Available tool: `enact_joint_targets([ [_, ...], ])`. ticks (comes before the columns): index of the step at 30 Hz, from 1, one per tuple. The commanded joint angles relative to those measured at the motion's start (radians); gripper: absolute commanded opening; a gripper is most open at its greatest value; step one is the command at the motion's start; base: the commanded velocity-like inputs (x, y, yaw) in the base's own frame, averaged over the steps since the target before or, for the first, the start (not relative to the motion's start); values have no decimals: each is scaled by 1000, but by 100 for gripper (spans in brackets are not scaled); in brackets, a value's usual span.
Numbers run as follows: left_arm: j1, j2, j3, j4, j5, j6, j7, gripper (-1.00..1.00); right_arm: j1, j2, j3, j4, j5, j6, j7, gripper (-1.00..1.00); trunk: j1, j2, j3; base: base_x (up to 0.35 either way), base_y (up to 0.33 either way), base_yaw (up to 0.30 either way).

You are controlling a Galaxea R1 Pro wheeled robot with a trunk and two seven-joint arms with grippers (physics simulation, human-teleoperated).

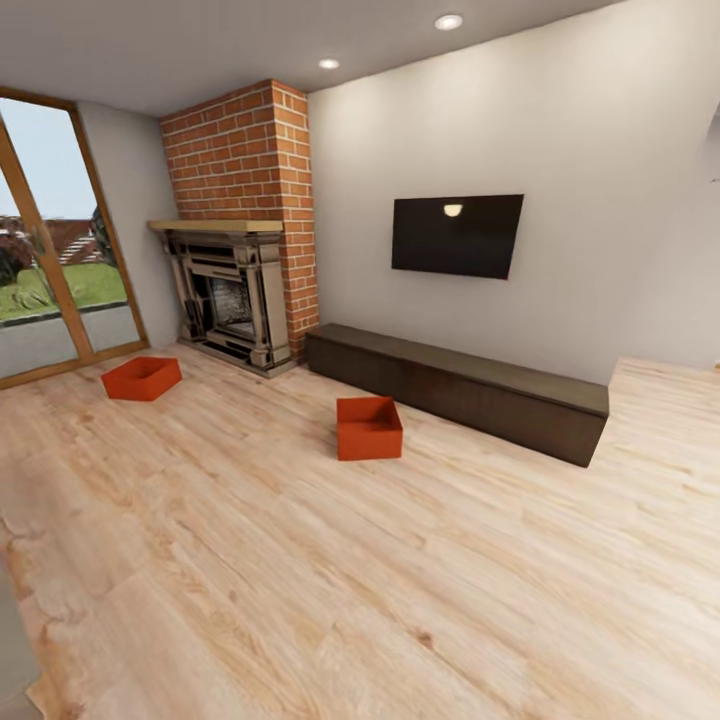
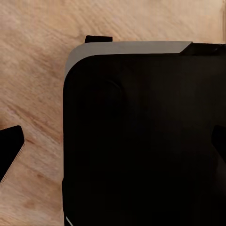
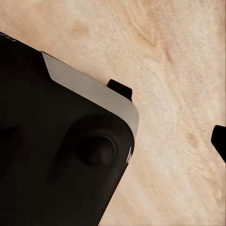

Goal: Move the two storage containers from the living room to the garage. In the garage, place one container on the floor and stack the other container on top of it (either order is fine).

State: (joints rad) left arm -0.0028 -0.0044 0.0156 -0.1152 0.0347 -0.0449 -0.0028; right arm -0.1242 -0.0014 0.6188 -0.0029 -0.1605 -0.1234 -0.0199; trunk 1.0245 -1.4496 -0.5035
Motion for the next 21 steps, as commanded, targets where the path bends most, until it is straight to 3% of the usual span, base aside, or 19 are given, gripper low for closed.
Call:
enact_joint_targets([
  [1,0,0,1,0,4,-3,0,100,0,0,9,0,-10,-2,-2,100,1,0,-1,322,0,1],
  [21,0,1,1,0,4,-3,0,100,0,0,9,0,-10,-2,-2,100,1,0,-1,322,0,0],
])
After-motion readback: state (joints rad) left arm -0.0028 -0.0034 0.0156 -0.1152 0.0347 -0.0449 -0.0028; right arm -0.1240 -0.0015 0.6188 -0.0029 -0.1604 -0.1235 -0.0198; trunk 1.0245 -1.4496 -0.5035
